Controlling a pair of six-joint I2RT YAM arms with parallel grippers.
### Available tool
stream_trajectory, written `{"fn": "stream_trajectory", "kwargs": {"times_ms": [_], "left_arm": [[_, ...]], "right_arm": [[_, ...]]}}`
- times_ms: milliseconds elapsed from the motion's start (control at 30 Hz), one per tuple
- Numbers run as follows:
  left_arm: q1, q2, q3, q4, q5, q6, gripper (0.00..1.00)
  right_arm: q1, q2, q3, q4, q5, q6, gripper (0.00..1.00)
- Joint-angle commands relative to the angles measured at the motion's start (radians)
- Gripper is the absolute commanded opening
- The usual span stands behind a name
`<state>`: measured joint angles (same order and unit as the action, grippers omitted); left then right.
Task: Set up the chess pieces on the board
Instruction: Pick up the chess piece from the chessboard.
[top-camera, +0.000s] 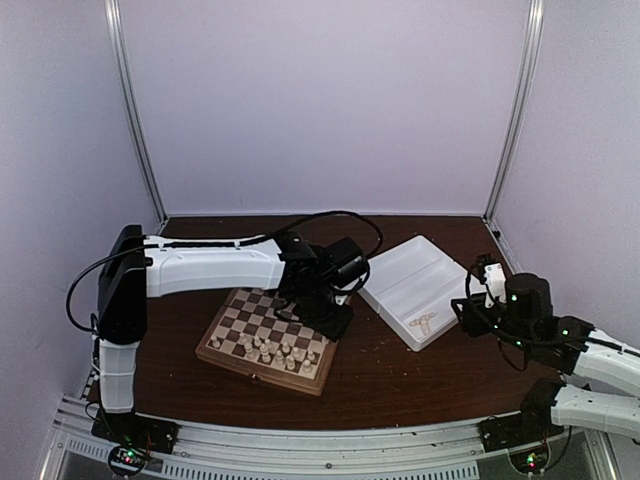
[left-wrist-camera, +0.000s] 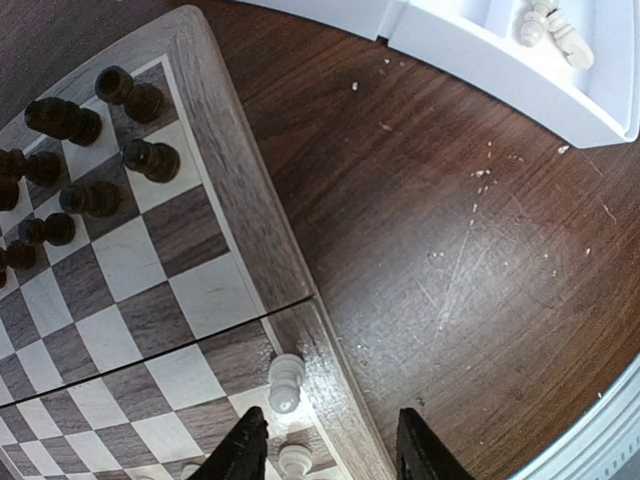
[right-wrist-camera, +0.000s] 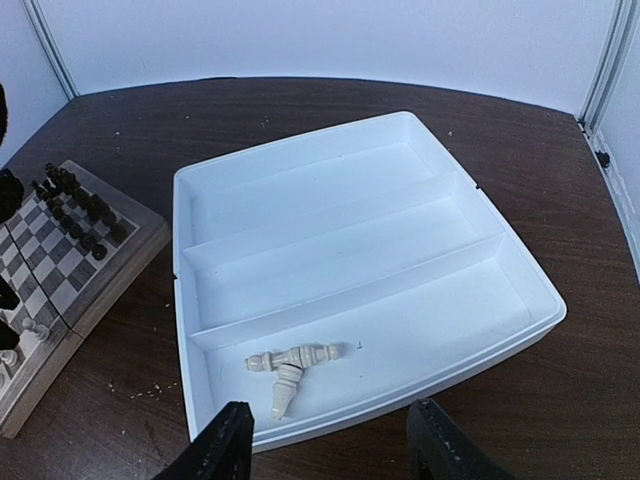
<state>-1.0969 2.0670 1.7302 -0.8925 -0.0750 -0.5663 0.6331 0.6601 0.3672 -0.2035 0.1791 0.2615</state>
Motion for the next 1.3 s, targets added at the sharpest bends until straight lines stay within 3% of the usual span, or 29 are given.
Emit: {"fn": "stream_trajectory", "kwargs": {"times_ms": [0,733,1267], "left_arm": [[0.024,0.024,0.023,-0.01,0.002,0.002,0.43],[0.04,0.082,0.017,-0.014,0.02,0.008,0.33],[0.041,0.068,0.071,-0.088,-0.022,0.007,0.06]], "right_arm": [[-0.004,-0.029,-0.026,0.064,-0.017,0.001,0.56],[-0.003,-0.004,-0.023,0.074,-0.024,-0.002,0.59],[-0.003,0.0,-0.022,0.076,-0.026,-0.002,0.6]]}}
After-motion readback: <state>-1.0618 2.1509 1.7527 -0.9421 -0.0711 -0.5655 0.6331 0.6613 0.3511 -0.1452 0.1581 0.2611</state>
